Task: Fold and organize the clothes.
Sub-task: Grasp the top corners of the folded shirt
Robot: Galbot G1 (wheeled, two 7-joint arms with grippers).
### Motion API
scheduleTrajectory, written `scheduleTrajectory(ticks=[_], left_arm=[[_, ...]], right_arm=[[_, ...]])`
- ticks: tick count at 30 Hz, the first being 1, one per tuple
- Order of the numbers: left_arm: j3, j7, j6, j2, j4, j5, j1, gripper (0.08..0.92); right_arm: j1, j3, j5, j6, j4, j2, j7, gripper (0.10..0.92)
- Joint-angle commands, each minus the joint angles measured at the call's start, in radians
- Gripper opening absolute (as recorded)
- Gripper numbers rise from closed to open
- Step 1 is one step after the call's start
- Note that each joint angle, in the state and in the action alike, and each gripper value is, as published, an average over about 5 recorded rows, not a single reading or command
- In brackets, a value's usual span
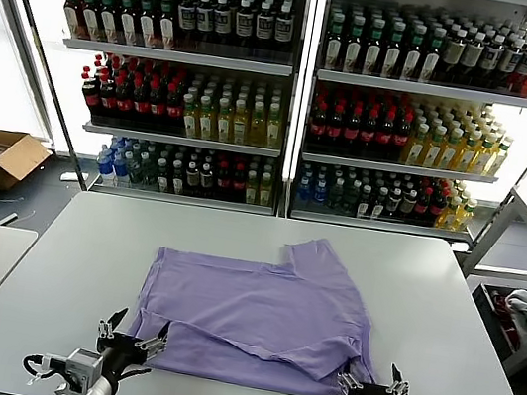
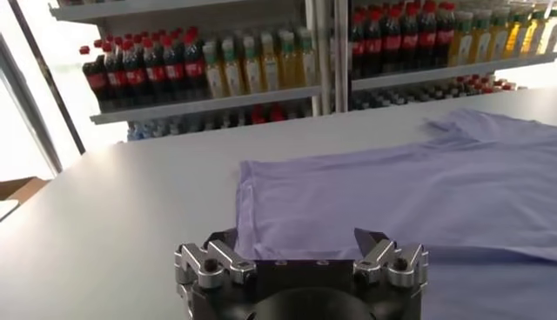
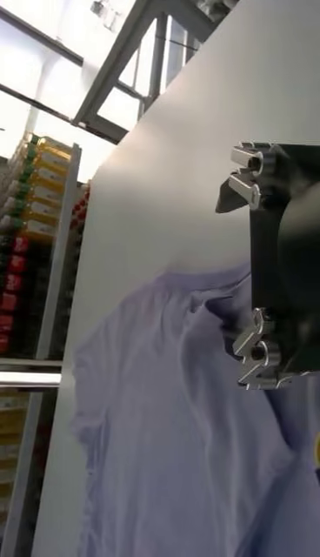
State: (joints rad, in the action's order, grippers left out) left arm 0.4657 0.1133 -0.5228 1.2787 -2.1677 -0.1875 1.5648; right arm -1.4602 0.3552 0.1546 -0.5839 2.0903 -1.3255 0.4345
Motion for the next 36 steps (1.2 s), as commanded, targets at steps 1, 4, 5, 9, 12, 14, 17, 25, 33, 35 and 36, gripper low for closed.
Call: scheduleTrajectory(ticks=[1,4,5,9,12,14,17,25,33,35,36], left_arm=[[0.005,0.0,-0.025,-0.014,0.039,-0.036,-0.081,0.823],[0.004,0.001,-0.034,-0.022,0.052,-0.048,-0.114,0.822],[0.002,0.0,-0.037,-0.023,0.056,-0.051,-0.124,0.822],[-0.009,-0.002,-0.041,-0.024,0.079,-0.054,-0.155,0.823],[-0.018,-0.006,-0.046,-0.028,0.108,-0.057,-0.192,0.823],[-0.023,-0.012,-0.051,-0.039,0.136,-0.061,-0.231,0.822],[-0.033,-0.026,-0.053,-0.069,0.192,-0.081,-0.311,0.823],[-0.11,-0.106,0.004,-0.156,0.423,-0.231,-0.579,0.823],[-0.164,-0.084,0.014,-0.143,0.684,-0.249,-0.782,0.822],[-0.162,-0.077,0.014,-0.124,0.725,-0.244,-0.805,0.823],[-0.162,-0.075,0.015,-0.115,0.743,-0.239,-0.812,0.823]], right_arm=[[0.177,-0.015,0.014,-0.001,-0.079,-0.007,-0.001,0.823],[0.238,-0.011,0.039,-0.001,-0.131,-0.006,0.005,0.823],[0.255,-0.009,0.05,-0.001,-0.151,-0.005,0.008,0.823],[0.327,-0.009,0.091,0.001,-0.232,-0.005,0.015,0.823],[0.403,-0.021,0.104,0.002,-0.294,-0.015,0.017,0.823],[0.474,-0.029,0.128,0.002,-0.339,-0.027,0.022,0.823],[0.59,-0.036,0.205,0.003,-0.41,-0.05,0.033,0.823],[0.802,-0.087,0.284,0.006,-0.643,-0.104,0.019,0.823],[0.983,-0.138,0.264,0.007,-0.888,-0.122,-0.029,0.823],[1.011,-0.137,0.258,0.011,-0.951,-0.136,-0.048,0.823],[1.021,-0.136,0.252,0.013,-0.978,-0.143,-0.058,0.823]])
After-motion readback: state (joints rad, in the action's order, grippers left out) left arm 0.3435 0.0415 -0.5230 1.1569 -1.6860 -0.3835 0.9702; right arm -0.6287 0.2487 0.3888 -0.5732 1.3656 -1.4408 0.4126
